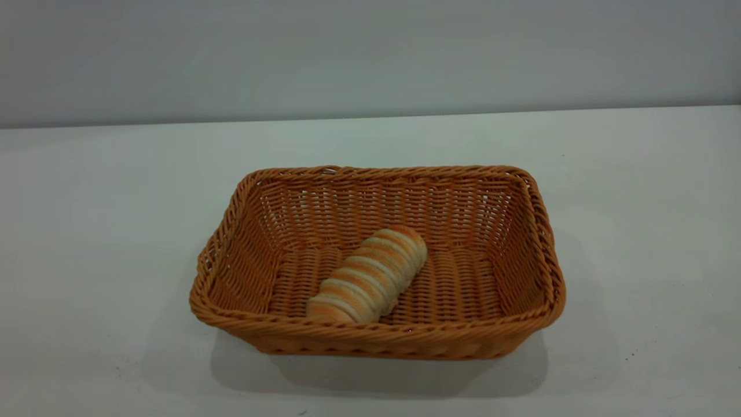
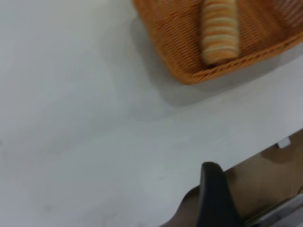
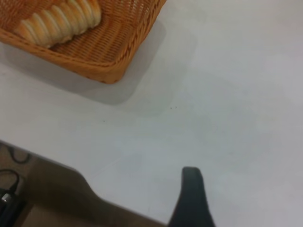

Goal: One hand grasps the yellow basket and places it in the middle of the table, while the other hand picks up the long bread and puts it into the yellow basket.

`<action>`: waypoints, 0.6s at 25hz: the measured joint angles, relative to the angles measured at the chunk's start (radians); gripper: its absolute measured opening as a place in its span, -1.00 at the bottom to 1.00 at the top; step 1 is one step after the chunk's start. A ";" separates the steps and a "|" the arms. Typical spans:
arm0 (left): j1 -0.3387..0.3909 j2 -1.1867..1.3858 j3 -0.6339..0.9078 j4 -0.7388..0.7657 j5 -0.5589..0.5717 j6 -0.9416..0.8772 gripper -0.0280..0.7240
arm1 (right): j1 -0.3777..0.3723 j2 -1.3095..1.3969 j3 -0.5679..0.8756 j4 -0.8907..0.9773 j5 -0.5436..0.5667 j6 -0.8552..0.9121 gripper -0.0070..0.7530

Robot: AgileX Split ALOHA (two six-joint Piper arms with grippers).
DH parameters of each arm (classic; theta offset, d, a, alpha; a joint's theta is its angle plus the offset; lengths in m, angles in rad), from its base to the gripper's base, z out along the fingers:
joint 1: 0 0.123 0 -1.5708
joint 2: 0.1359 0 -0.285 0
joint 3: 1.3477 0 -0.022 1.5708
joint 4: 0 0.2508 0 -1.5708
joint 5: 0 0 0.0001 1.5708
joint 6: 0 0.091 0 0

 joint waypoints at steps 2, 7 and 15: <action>0.000 -0.042 0.031 0.049 0.015 -0.045 0.43 | 0.000 0.000 0.000 0.000 0.000 0.013 0.56; 0.000 -0.107 0.105 0.122 0.036 -0.105 0.43 | 0.001 0.000 0.000 0.000 0.001 0.050 0.56; 0.000 -0.192 0.160 0.157 0.037 -0.138 0.43 | 0.001 0.000 0.000 0.000 0.001 0.055 0.56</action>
